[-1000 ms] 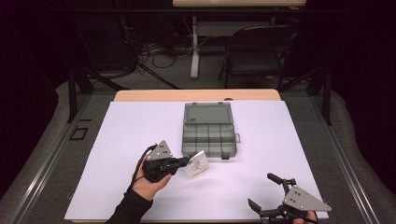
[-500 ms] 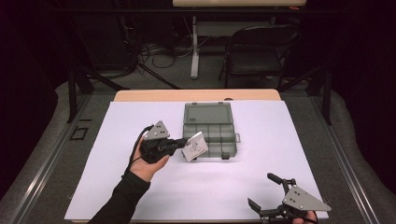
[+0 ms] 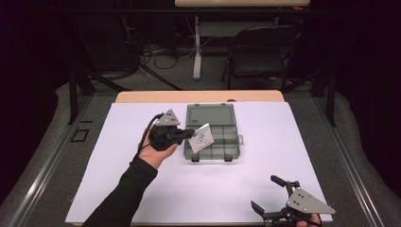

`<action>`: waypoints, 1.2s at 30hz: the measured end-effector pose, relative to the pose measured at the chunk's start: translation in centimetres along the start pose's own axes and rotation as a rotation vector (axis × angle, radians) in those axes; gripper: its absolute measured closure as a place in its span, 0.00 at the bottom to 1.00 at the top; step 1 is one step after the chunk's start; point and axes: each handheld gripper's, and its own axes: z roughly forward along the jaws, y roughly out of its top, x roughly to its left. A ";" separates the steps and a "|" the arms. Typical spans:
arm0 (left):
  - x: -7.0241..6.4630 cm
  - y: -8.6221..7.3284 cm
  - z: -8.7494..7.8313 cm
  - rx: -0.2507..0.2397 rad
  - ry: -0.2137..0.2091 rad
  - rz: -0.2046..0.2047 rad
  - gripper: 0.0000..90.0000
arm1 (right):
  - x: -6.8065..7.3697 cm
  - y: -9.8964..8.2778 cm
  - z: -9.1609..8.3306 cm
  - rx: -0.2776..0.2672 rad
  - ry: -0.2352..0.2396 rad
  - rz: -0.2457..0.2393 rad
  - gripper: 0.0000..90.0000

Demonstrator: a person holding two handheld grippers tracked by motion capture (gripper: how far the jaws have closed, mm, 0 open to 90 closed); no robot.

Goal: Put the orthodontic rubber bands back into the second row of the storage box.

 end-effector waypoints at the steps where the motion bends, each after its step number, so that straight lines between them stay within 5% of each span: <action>1: 0.2 0.1 0.2 0.001 -0.001 0.000 1.00 | 0.0 0.0 0.0 0.002 0.001 0.000 0.00; 21: 1.3 -0.2 5.8 0.102 -0.014 0.000 0.99 | 0.0 0.0 0.0 0.001 0.005 -0.001 0.00; 36: 0.8 -1.0 7.0 0.129 -0.044 -0.010 0.99 | 0.0 0.1 -0.1 0.014 0.009 -0.003 0.00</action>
